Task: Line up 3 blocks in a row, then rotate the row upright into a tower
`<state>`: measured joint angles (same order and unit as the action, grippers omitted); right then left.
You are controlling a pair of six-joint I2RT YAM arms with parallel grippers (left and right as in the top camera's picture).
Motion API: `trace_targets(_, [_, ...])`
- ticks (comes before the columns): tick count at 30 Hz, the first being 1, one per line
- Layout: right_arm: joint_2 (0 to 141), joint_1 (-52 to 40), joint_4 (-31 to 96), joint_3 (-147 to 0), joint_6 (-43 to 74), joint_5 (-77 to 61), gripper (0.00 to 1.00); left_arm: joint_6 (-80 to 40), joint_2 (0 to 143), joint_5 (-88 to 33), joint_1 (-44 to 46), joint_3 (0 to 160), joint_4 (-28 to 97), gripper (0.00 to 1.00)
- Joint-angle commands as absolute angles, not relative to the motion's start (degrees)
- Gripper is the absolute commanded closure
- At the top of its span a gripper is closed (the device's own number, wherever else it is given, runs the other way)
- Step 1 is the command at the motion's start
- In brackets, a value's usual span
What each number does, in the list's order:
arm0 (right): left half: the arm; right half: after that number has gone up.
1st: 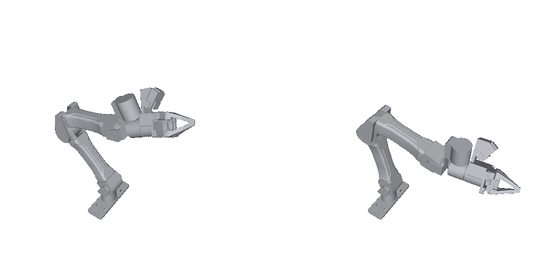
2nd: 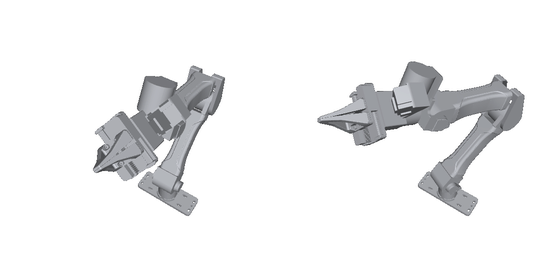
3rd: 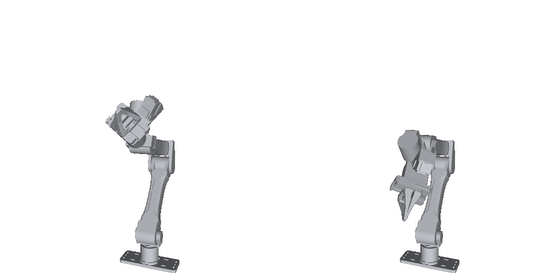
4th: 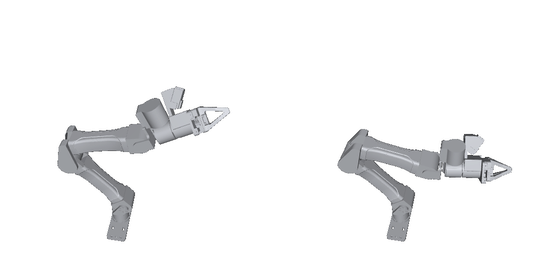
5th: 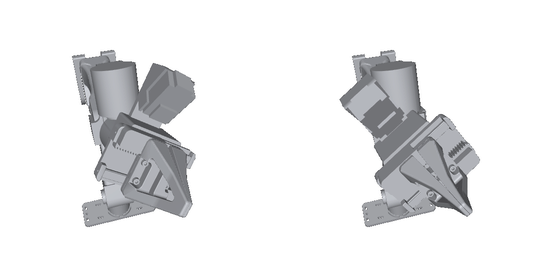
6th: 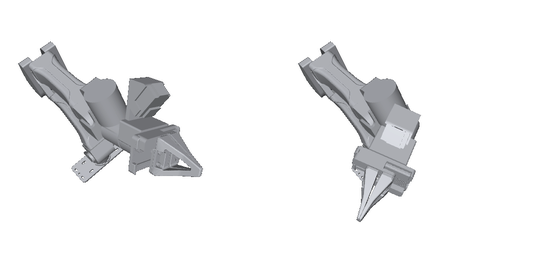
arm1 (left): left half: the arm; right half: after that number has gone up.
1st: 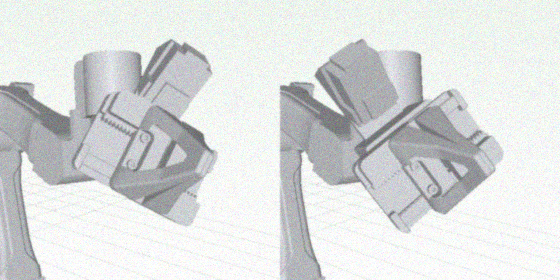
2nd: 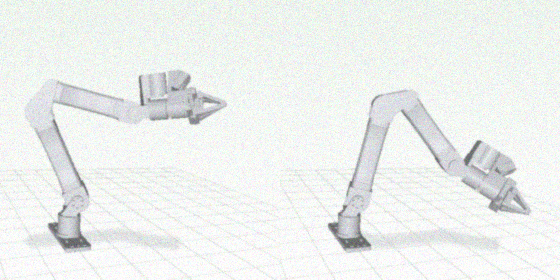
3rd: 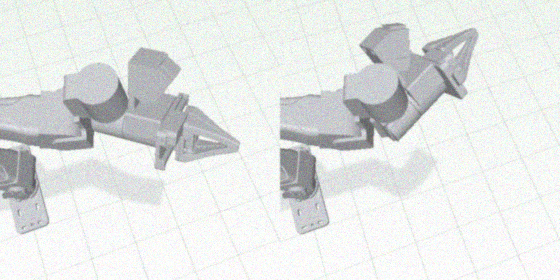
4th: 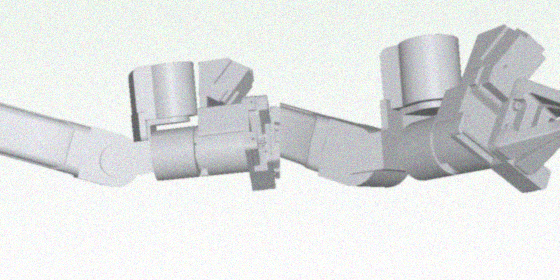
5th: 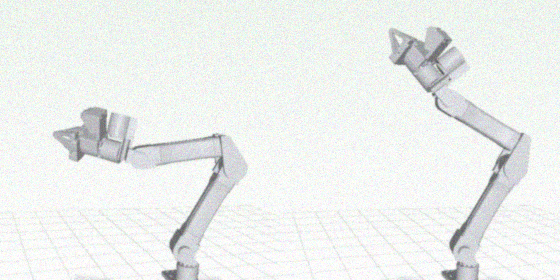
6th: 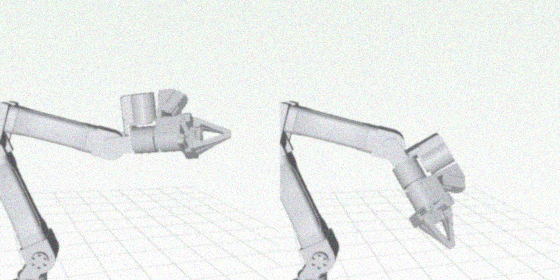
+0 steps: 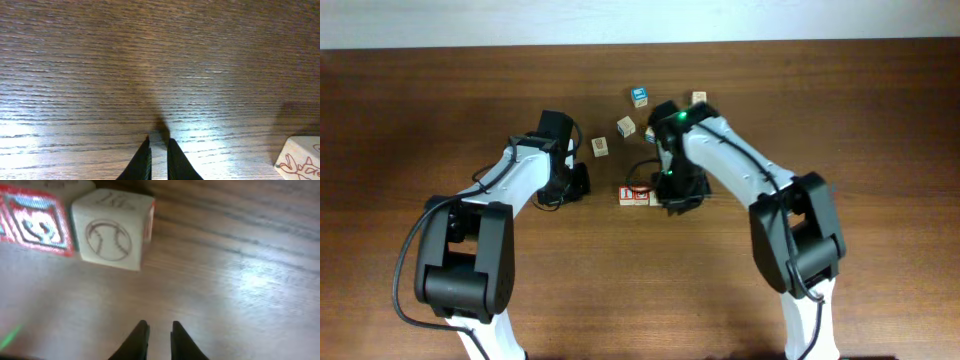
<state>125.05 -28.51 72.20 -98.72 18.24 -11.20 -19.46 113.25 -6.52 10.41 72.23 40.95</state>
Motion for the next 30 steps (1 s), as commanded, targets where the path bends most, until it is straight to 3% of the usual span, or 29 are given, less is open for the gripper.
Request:
trace_targets(1, [125.1, -32.0, 69.1, -97.7, 26.7, -3.6, 0.83, -19.2, 116.0, -3.2, 10.0, 70.3, 41.3, 0.89])
trace_targets(10, [125.1, -36.4, 56.7, -90.0, 31.0, 0.3, 0.85, -19.2, 116.0, -3.2, 10.0, 70.3, 41.9, 0.88])
trace_targets(22, [125.1, -36.4, 55.6, -90.0, 30.9, 0.9, 0.87, -19.2, 116.0, -3.2, 10.0, 70.3, 42.2, 0.87])
trace_targets(27, [113.7, -35.6, 65.0, -96.0, 28.8, -5.0, 0.87, -19.2, 116.0, -3.2, 10.0, 70.3, 42.5, 0.92])
trace_targets(30, [105.5, -31.8, 65.5, -96.0, 28.8, -5.0, 0.87, -19.2, 116.0, -3.2, 10.0, 70.4, 43.0, 0.86])
